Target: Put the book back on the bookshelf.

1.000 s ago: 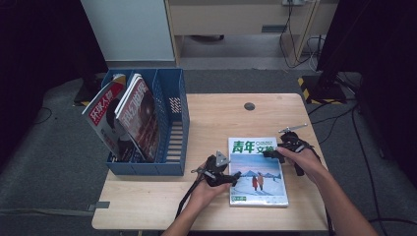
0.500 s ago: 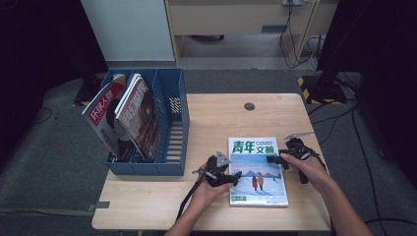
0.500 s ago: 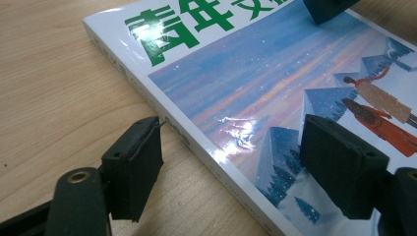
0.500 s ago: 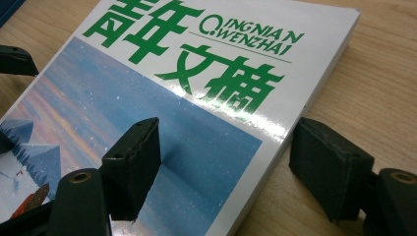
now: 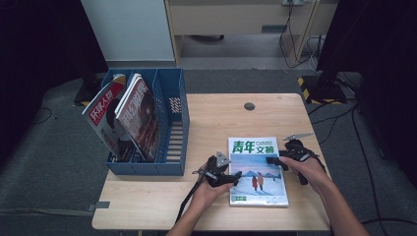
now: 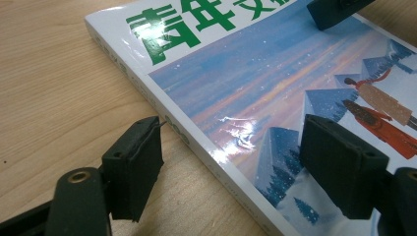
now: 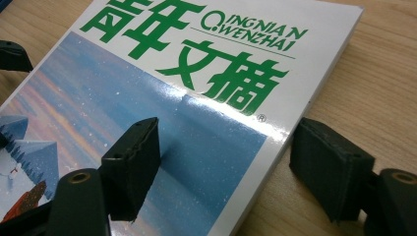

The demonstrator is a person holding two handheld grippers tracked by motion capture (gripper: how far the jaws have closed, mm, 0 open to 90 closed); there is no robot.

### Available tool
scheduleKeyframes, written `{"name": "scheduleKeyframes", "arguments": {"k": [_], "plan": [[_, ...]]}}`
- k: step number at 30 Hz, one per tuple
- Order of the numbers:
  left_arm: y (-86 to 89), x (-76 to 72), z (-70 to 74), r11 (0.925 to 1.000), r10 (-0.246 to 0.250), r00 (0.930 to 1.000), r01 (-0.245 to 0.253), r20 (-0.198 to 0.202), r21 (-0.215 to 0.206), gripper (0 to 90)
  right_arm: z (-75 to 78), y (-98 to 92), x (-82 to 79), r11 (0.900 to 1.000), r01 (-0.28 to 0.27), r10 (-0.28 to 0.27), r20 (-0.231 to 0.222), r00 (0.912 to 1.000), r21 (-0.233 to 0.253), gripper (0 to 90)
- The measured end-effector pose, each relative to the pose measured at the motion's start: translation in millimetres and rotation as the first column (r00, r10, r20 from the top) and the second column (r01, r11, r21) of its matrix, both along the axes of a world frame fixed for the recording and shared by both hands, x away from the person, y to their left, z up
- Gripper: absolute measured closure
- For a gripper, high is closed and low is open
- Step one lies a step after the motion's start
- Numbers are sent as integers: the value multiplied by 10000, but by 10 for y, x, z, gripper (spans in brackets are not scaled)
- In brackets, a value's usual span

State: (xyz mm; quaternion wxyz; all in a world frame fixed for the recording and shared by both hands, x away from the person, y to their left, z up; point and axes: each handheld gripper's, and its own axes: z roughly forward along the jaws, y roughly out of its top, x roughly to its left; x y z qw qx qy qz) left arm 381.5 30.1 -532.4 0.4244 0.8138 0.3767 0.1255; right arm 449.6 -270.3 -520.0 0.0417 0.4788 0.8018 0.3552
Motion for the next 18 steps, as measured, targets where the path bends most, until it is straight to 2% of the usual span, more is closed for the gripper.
{"name": "scheduleKeyframes", "arguments": {"k": [6,10,13,16,18], "plan": [[1,11,-4,10000,-64,10000,64,-29,-49,239,28,-43,-20,9999,72,-71,-105,9999,137,370],[-7,7,-3,10000,-63,10000,63,36,-19,239,74,-39,-61,9997,-79,81,-79,9999,232,383],[-5,10,-5,10000,-72,10000,72,23,-41,239,135,-18,-96,9968,-338,348,-136,9993,720,383],[-5,10,-5,10000,-75,10000,76,33,-41,239,119,51,-107,9989,-470,470,45,9989,-36,363],[-7,9,-5,10000,-77,10000,77,45,-36,239,111,58,-97,9991,-421,421,-29,9991,-5,349]]}}
